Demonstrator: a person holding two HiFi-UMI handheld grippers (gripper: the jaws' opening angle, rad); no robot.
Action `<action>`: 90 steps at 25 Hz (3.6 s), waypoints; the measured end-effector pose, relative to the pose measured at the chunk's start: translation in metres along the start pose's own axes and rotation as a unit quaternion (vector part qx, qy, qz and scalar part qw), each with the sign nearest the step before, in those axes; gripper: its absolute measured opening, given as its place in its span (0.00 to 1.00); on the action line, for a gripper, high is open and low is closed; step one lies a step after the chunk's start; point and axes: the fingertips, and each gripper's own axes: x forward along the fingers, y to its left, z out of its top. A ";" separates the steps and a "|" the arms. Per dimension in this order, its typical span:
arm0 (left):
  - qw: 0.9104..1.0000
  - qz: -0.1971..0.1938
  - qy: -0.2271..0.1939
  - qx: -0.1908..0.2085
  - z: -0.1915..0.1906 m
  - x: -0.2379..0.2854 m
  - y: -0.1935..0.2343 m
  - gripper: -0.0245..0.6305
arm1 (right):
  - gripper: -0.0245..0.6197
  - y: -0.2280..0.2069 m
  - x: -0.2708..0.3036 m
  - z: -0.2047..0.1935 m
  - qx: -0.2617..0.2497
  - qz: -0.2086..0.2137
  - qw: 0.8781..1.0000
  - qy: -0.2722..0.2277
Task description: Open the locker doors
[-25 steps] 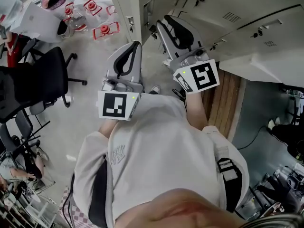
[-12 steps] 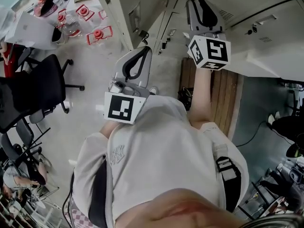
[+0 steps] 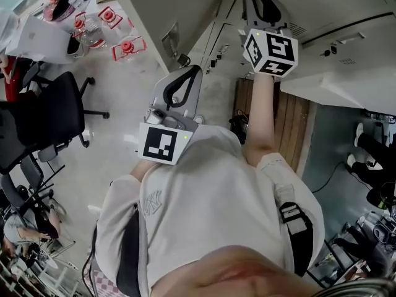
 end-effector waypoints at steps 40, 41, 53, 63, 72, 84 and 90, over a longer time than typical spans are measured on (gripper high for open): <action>0.989 -0.148 0.000 0.003 -0.007 0.016 -0.116 0.04 | 0.17 0.003 -0.191 0.004 -0.049 0.100 0.994 0.001; 0.989 -0.151 0.001 0.003 -0.007 0.016 -0.118 0.04 | 0.17 0.001 -0.195 0.004 -0.047 0.096 0.994 0.001; 0.990 -0.141 -0.004 0.008 -0.004 0.012 -0.119 0.04 | 0.17 -0.010 -0.209 0.014 -0.036 0.056 0.998 -0.016; 0.996 -0.082 -0.027 0.032 0.003 0.004 -0.084 0.04 | 0.07 0.013 -0.254 0.019 -0.017 -0.030 0.999 -0.011; 0.998 -0.042 -0.032 0.035 0.001 -0.011 -0.058 0.04 | 0.07 0.083 -0.255 -0.017 0.052 0.030 0.998 0.021; 0.999 -0.016 -0.034 0.034 0.002 -0.027 -0.044 0.04 | 0.07 0.115 -0.242 -0.008 0.066 0.076 0.995 0.007; 0.999 -0.009 -0.036 0.035 0.002 -0.031 -0.039 0.04 | 0.07 0.120 -0.237 -0.009 0.057 0.087 0.995 0.009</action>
